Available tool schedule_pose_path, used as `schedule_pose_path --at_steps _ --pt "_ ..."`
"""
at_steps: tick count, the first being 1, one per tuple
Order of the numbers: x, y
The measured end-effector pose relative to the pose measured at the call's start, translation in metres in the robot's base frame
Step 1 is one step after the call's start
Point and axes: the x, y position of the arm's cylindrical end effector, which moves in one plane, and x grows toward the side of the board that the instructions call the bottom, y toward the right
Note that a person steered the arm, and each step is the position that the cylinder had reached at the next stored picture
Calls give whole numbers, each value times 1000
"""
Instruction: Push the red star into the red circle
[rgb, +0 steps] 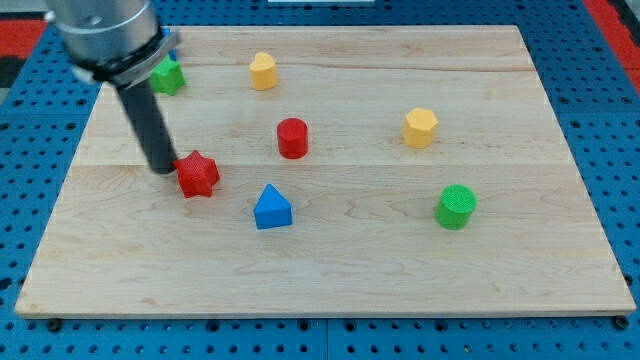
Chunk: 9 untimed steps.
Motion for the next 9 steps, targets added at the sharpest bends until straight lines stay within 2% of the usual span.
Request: schedule_pose_path --at_steps 1,2,3,4,7,9 --pt "43 -7" --pt "36 12" --pt "20 4" --pt "3 29" --pt "9 132" --pt "-39 153"
